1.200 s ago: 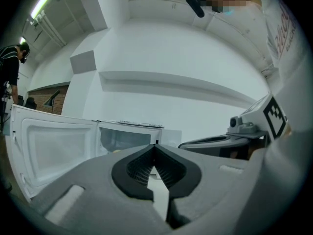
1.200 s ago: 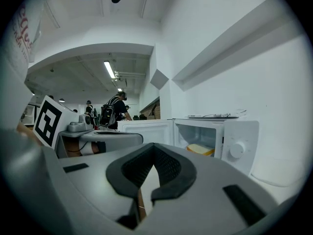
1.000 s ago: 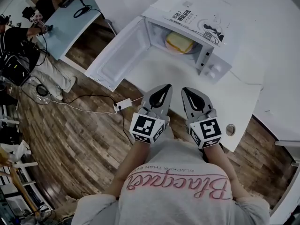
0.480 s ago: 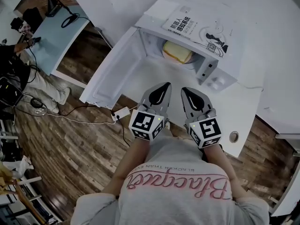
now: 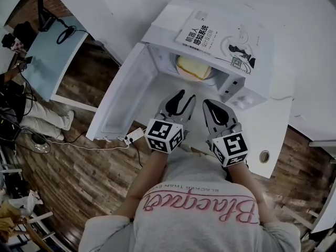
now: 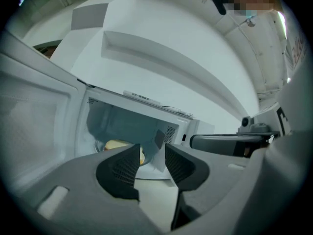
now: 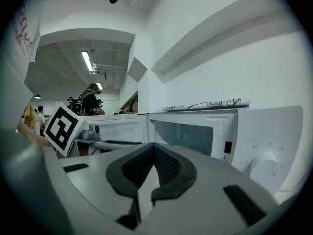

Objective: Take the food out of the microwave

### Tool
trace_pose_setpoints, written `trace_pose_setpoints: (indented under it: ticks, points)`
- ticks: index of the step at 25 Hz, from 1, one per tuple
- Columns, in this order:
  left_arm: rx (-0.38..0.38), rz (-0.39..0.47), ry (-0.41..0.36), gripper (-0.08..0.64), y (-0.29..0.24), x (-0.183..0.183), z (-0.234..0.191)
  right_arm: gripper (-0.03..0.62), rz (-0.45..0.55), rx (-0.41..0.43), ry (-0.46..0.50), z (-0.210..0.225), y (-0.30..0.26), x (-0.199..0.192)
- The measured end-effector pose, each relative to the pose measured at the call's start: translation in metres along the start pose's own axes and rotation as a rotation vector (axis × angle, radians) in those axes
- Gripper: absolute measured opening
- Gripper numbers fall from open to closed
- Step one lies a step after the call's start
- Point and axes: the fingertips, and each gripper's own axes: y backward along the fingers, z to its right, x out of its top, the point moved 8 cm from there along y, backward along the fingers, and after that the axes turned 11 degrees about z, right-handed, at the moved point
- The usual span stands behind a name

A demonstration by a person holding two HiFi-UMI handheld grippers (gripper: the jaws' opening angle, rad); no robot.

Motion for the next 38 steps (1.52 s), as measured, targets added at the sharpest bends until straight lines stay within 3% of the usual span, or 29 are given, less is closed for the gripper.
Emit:
trace_pose_setpoints:
  ticks: [7,15,20,25,30,38]
  points:
    - [0.04,-0.018,0.169,0.144,-0.016,-0.025,-0.033,0.009,-0.039,-0.024,0.0,0.003,-0.011,-0.013]
    - [0.132,-0.023,0.463,0.144,-0.036,-0.056,-0.067,0.009,-0.06,-0.035,-0.008,0.006,-0.021,-0.025]
    - [0.198,-0.009,0.696,0.144,-0.054,-0.077,-0.085,0.009,-0.082,-0.027,-0.004,0.007,-0.022,-0.034]
    - [0.256,0.002,0.854,0.144,-0.069,-0.089,-0.095,0.009,-0.095,-0.037,-0.01,0.014,-0.024,-0.041]
    - [0.321,-0.004,0.937,0.144,-0.08,-0.092,-0.102,0.009,-0.106,-0.046,-0.017,0.018,-0.028,-0.046]
    - [0.449,-0.124,0.937,0.14,-0.087,-0.092,-0.106,0.009,-0.123,-0.043,-0.012,0.018,-0.03,-0.049]
